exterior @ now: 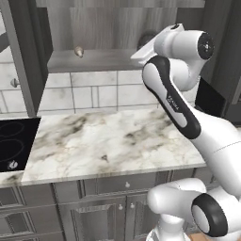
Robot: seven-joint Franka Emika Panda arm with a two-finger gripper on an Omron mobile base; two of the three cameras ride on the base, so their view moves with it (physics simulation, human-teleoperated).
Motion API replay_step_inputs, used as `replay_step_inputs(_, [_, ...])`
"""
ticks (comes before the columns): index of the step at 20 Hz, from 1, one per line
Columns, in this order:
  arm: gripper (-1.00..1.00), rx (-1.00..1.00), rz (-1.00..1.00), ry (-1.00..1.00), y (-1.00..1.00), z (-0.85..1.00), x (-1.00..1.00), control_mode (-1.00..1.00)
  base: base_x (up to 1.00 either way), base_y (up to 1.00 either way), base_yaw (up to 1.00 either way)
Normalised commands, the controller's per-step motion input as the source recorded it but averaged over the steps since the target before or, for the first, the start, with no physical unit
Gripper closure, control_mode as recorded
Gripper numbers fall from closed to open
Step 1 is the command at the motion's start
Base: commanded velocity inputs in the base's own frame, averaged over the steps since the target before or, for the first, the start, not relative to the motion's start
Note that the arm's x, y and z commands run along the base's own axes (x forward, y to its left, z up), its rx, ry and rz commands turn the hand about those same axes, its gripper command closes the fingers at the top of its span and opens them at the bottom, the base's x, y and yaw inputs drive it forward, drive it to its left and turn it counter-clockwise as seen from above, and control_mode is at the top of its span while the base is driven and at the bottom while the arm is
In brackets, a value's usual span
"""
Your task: Pick the jar and candle from the dining table and place them in the open cabinet. Close the cabinet after placing the objects.
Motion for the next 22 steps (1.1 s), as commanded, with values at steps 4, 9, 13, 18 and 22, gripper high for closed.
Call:
replay_step_inputs(4, [1.00, 0.04, 0.00, 0.00, 0.00, 0.00, 0.15, -1.00, 0.00, 0.00, 0.00])
replay_step_inputs(9, [1.00, 0.05, 0.00, 0.00, 0.00, -0.02, 0.09, -1.00, 0.00, 0.00, 0.00])
replay_step_inputs(13, [1.00, 0.11, 0.00, 0.04, 0.00, -0.22, 0.07, -1.00, 0.00, 0.00, 0.00])
replay_step_inputs(18, [1.00, 0.10, 0.00, 0.09, 0.00, -0.26, 0.12, -1.00, 0.00, 0.00, 0.00])
replay_step_inputs(22, [1.00, 0.03, 0.00, 0.05, 0.00, -0.05, 0.10, -1.00, 0.00, 0.00, 0.00])
